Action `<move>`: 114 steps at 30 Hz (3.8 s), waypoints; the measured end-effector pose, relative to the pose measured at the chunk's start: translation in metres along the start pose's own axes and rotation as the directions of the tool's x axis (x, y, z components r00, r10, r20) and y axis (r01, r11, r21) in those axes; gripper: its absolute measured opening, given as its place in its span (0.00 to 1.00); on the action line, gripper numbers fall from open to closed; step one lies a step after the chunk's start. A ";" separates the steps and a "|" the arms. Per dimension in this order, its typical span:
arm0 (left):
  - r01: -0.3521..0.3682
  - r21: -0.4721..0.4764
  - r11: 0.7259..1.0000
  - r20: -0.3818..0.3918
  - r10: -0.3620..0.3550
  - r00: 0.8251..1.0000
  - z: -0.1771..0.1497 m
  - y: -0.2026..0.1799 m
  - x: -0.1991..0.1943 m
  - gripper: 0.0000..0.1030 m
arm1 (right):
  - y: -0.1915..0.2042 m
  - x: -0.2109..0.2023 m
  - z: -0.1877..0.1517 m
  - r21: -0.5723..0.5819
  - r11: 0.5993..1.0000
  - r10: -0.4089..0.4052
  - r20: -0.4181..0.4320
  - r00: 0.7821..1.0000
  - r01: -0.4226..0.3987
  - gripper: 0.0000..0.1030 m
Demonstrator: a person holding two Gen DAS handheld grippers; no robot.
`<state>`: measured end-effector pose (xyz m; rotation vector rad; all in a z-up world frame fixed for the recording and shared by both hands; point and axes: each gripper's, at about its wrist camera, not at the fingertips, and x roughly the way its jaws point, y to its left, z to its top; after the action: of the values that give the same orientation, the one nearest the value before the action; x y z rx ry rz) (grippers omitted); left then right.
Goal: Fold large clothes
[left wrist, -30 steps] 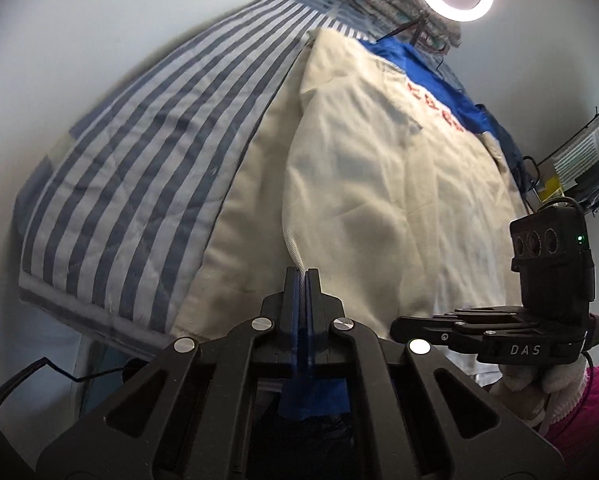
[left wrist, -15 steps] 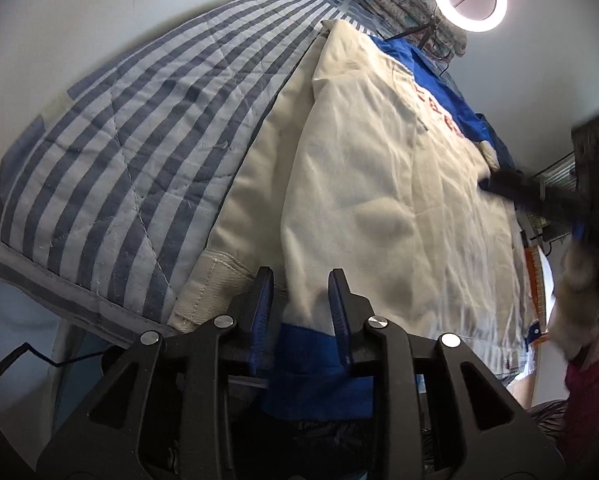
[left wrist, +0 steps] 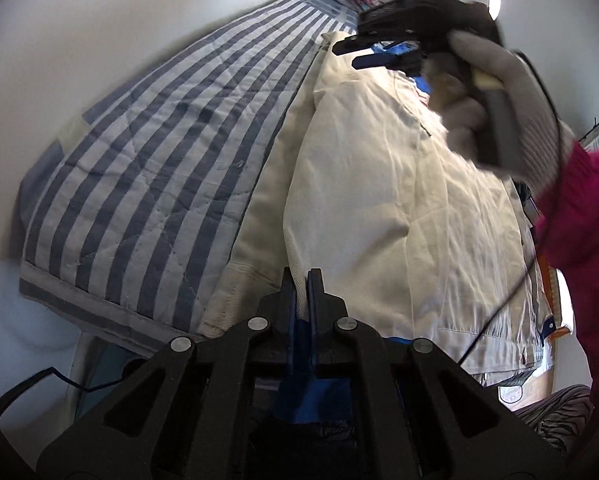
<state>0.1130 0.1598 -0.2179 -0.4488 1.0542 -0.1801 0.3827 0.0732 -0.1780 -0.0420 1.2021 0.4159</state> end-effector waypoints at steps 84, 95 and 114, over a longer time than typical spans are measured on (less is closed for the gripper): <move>0.088 -0.014 0.996 0.059 -0.087 0.994 0.018 -0.011 -0.014 0.14 | -0.036 -0.024 -0.155 -0.003 0.986 0.164 0.007 0.986 -0.164 0.40; 0.120 0.051 0.992 0.073 -0.123 0.990 0.022 -0.043 -0.015 0.14 | 0.012 -0.008 -0.085 0.052 0.984 0.170 -0.010 0.985 -0.170 0.78; 0.104 0.235 0.966 0.055 -0.120 0.991 0.016 -0.117 0.000 0.14 | -0.024 -0.025 -0.097 0.092 0.983 0.155 0.024 0.988 -0.156 0.02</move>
<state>0.1346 0.0593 -0.1598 -0.3007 0.9272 -0.3816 0.2968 0.0196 -0.1950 0.1369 1.2117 0.4946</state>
